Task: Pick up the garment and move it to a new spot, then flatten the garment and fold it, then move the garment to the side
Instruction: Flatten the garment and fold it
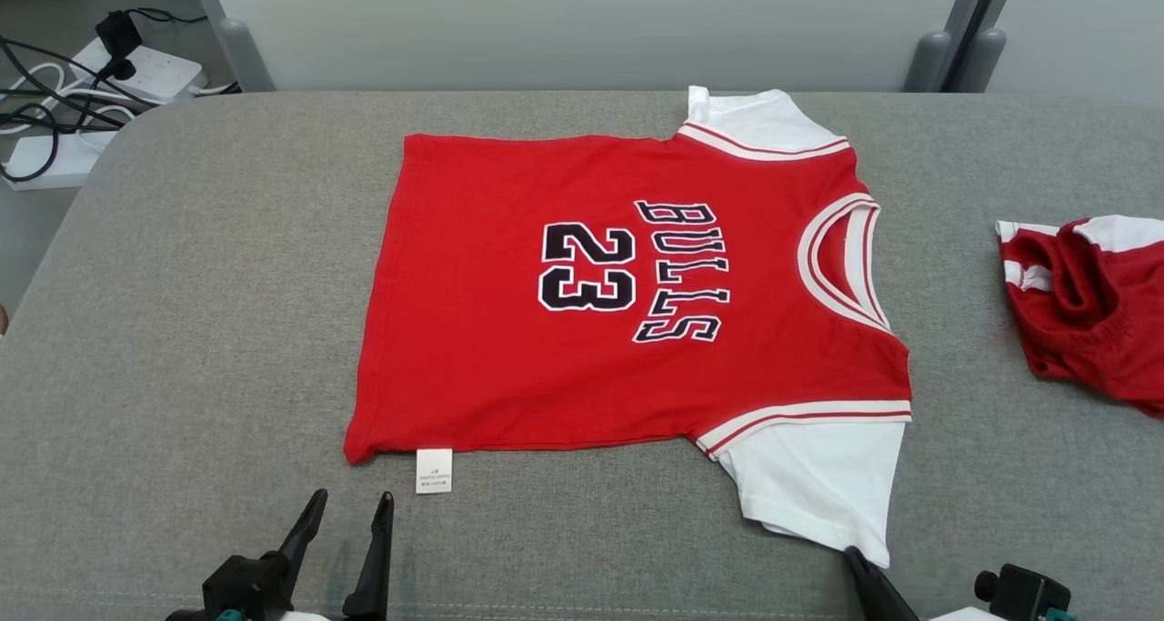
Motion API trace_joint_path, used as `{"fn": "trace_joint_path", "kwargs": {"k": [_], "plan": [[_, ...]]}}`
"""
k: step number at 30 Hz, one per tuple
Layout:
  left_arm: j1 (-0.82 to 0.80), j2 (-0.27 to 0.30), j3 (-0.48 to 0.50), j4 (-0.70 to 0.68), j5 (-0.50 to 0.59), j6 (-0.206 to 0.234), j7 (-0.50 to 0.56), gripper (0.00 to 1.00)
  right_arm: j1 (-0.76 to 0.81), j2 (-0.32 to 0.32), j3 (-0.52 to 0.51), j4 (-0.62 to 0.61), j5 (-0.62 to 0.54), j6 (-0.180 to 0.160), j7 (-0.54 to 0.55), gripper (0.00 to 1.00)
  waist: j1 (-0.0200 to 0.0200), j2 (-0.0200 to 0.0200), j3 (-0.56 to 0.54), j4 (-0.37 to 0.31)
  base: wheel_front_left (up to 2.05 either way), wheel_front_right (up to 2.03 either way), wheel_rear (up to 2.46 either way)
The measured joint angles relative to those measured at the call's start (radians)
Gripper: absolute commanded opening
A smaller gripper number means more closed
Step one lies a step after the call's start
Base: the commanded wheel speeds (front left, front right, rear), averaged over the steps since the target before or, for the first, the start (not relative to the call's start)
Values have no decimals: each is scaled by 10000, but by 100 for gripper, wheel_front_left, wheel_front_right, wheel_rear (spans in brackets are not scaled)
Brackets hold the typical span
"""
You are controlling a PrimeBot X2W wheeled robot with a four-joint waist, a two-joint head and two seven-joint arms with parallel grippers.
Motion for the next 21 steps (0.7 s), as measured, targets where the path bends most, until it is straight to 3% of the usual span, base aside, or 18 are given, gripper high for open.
{"fn": "trace_joint_path", "kwargs": {"k": [1,2,12,21], "plan": [[0,0,-4,12,0,0,0,100,1,-40,0,-10,12,0,0,2,1,0,-8,-9,0,0,0],[0,0,-6,21,0,0,0,100,1,-86,-2,-27,13,0,0,0,0,0,-10,-19,0,0,0],[-6,0,-61,105,0,0,0,100,10,-201,-46,-104,65,0,0,0,0,0,-28,-89,0,0,0],[-155,0,-205,180,0,0,0,100,155,-654,911,-330,349,0,0,0,0,0,-31,-213,0,0,0]]}}
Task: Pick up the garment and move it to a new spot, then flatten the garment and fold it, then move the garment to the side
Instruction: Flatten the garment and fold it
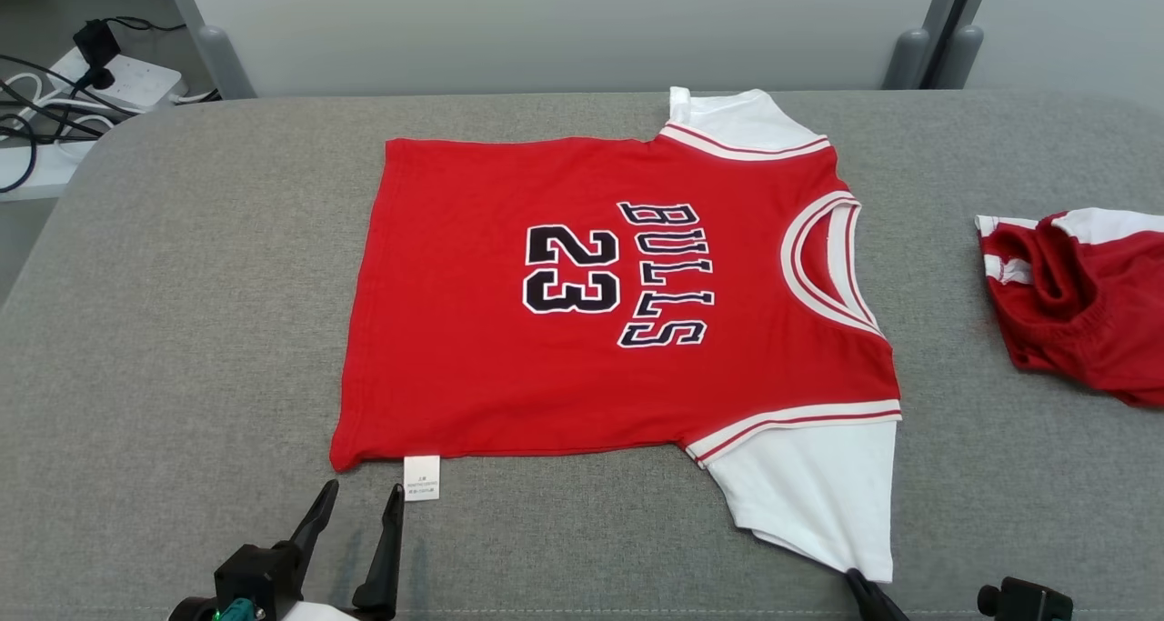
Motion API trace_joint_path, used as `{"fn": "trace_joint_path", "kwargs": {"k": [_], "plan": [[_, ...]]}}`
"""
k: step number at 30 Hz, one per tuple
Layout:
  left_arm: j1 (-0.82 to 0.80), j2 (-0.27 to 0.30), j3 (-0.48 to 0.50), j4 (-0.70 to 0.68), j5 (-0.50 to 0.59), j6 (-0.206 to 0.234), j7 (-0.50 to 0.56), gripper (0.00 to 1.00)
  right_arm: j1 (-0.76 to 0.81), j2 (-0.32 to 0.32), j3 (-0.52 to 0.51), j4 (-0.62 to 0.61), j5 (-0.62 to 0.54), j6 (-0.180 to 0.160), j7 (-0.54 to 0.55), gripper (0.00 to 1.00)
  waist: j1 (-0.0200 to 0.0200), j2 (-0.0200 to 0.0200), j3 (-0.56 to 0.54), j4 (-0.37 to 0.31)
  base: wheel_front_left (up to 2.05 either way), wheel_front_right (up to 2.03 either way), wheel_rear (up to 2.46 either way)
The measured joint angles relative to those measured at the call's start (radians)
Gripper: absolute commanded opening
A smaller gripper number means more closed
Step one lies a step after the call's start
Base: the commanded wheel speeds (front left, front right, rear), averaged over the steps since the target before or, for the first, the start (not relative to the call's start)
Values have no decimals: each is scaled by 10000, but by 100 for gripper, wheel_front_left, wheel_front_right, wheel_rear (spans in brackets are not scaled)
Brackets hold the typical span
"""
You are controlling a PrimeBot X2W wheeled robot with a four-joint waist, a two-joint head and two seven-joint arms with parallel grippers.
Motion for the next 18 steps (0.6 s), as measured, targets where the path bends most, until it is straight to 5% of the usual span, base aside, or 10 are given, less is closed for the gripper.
{"fn": "trace_joint_path", "kwargs": {"k": [11,18], "plan": [[-715,163,-117,895,-88,0,0,100,-4,-610,328,-309,336,0,0,0,0,0,157,-440,0,0,0],[-1281,153,608,1983,-244,0,0,100,-62,-792,336,-382,341,0,0,0,0,0,415,-622,0,0,0]]}}
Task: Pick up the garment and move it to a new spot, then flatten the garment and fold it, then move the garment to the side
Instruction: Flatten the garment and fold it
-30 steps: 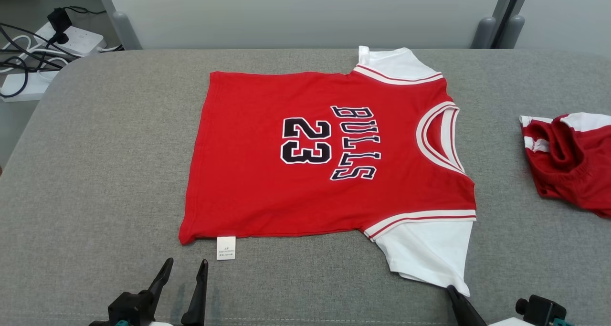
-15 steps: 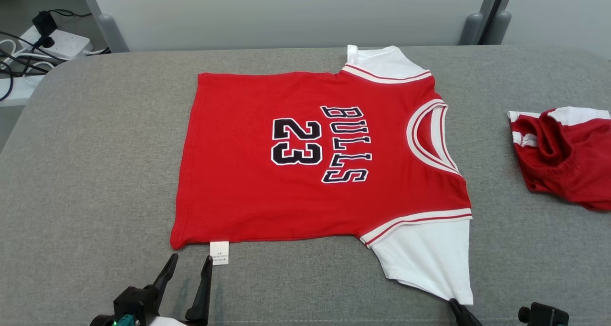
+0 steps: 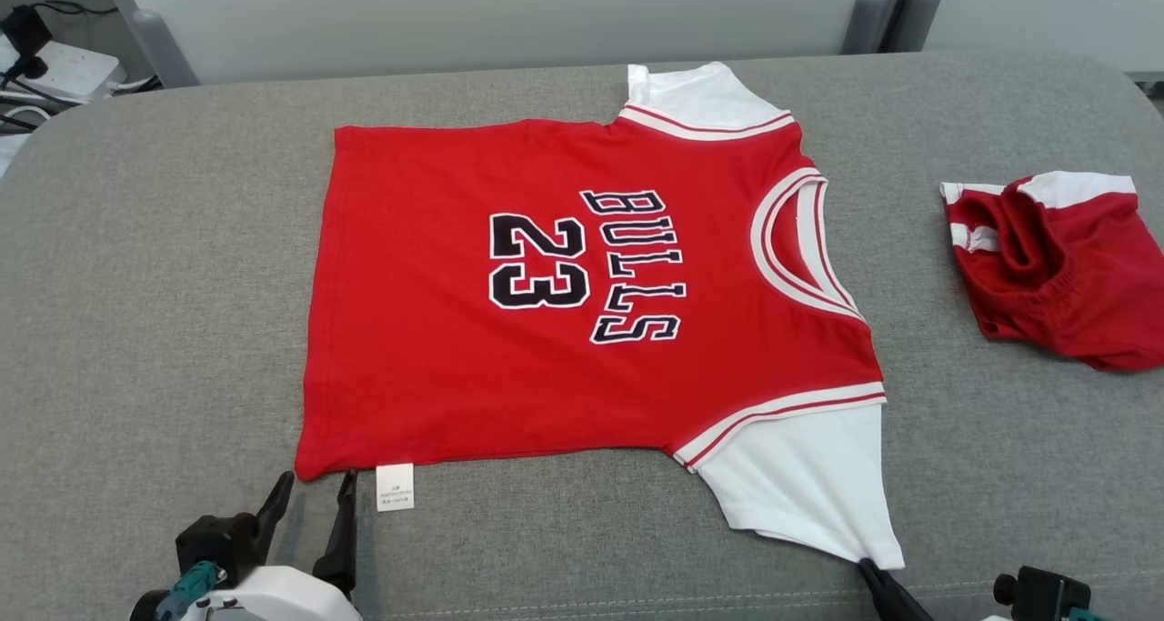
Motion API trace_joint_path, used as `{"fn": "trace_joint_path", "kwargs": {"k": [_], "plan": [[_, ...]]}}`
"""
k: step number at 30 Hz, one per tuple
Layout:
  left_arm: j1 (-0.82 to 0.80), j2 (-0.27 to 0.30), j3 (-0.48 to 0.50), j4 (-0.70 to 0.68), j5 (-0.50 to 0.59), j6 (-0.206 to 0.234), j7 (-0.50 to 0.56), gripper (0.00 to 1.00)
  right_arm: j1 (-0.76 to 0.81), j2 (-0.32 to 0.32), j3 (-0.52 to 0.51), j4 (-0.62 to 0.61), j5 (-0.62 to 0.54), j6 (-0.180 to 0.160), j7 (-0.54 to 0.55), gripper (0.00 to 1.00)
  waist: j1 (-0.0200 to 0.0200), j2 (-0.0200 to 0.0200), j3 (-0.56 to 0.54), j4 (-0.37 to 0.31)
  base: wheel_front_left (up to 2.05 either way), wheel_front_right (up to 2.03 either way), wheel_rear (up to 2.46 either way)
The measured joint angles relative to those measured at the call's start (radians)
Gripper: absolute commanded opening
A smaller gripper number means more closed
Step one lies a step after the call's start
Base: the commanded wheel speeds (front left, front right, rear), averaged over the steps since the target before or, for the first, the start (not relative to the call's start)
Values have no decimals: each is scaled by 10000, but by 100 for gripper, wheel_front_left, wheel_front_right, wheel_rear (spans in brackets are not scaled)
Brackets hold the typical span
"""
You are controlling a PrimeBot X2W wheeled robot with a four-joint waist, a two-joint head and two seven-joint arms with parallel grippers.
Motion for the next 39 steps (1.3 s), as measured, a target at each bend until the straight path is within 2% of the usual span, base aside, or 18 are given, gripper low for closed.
{"fn": "trace_joint_path", "kwargs": {"k": [7,16,17,18,21,22,31,39], "plan": [[-548,-71,648,681,-341,0,0,100,-203,-31,-58,-211,-136,0,0,0,0,0,310,-107,0,0,0],[-991,-128,596,1413,-1605,0,0,100,-281,-36,-109,-261,-416,0,0,0,0,0,559,-215,0,0,0],[-1011,-125,527,1492,-1728,0,0,94,-326,-33,-117,-261,-416,0,0,0,0,0,574,-227,0,0,0],[-1011,-127,468,1538,-1852,0,0,77,-367,-33,-132,-265,-420,0,0,0,0,0,591,-234,0,0,0],[-1046,-105,182,1592,-2380,0,0,5,-396,-35,-184,-305,-502,0,0,0,0,0,647,-247,0,0,0],[-1083,-81,10,1638,-2527,0,0,0,-398,-36,-192,-326,-516,0,0,0,0,0,656,-243,0,0,0],[-1359,288,-495,1662,-3229,0,0,0,-602,-514,-42,-861,-556,0,0,0,0,0,536,-250,0,0,0],[-832,727,-938,1735,-3283,-2,2,0,-593,-1494,506,-1670,-245,0,205,0,0,0,-95,-195,0,0,0]]}}
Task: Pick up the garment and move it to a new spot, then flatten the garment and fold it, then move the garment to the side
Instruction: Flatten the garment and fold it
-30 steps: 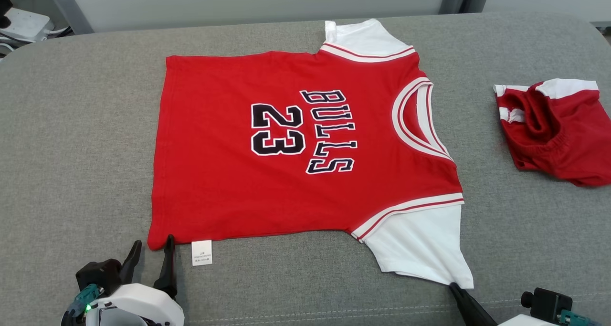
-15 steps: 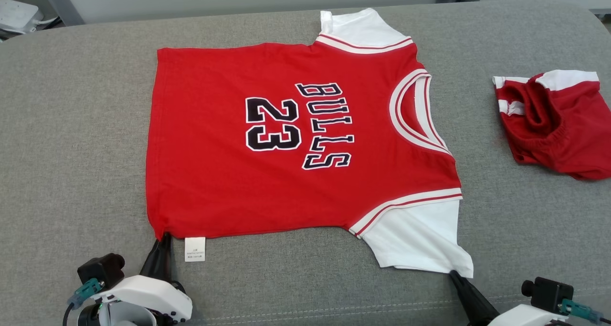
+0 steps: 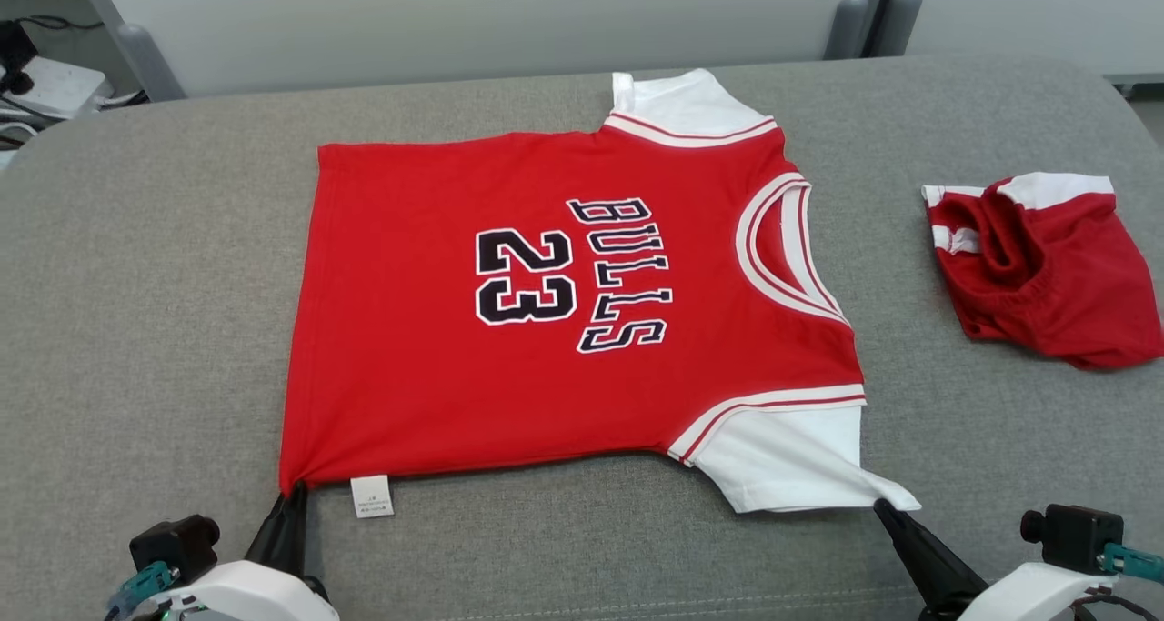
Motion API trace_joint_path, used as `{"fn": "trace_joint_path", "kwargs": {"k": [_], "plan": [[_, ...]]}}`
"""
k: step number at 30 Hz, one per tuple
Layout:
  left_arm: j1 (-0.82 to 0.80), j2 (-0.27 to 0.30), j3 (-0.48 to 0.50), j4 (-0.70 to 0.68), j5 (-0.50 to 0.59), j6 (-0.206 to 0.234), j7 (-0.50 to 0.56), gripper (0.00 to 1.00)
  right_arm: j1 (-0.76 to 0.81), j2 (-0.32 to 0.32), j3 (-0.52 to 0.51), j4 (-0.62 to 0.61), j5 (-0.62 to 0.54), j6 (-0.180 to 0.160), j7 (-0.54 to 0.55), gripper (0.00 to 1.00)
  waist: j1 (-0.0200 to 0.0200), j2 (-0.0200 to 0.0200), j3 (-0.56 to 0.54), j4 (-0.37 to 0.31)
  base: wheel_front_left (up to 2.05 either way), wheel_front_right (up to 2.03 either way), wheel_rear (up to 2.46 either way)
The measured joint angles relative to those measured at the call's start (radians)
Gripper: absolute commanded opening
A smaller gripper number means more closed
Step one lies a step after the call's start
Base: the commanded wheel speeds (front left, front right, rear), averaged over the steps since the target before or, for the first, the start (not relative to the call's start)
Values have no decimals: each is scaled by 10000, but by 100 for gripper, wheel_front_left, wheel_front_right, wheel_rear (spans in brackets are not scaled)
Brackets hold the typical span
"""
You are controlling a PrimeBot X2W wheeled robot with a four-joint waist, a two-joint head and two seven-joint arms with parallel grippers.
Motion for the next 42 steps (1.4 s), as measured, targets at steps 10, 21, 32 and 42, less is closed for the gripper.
{"fn": "trace_joint_path", "kwargs": {"k": [10,21,32,42], "plan": [[563,376,-562,428,-351,0,0,0,534,-911,594,-1198,633,0,476,0,0,0,-949,56,0,0,0],[686,679,-1367,568,-552,0,0,0,962,-1415,694,-1969,957,0,527,0,0,0,-1338,179,0,0,0],[-755,1929,-3329,-527,-1868,0,1944,0,-285,-1308,-6,-1647,658,0,399,0,0,0,-798,444,0,0,0],[-2626,2765,-4165,-788,-3195,0,3963,0,-2500,-360,-472,-4,-345,0,606,0,0,0,275,712,0,0,0]]}}
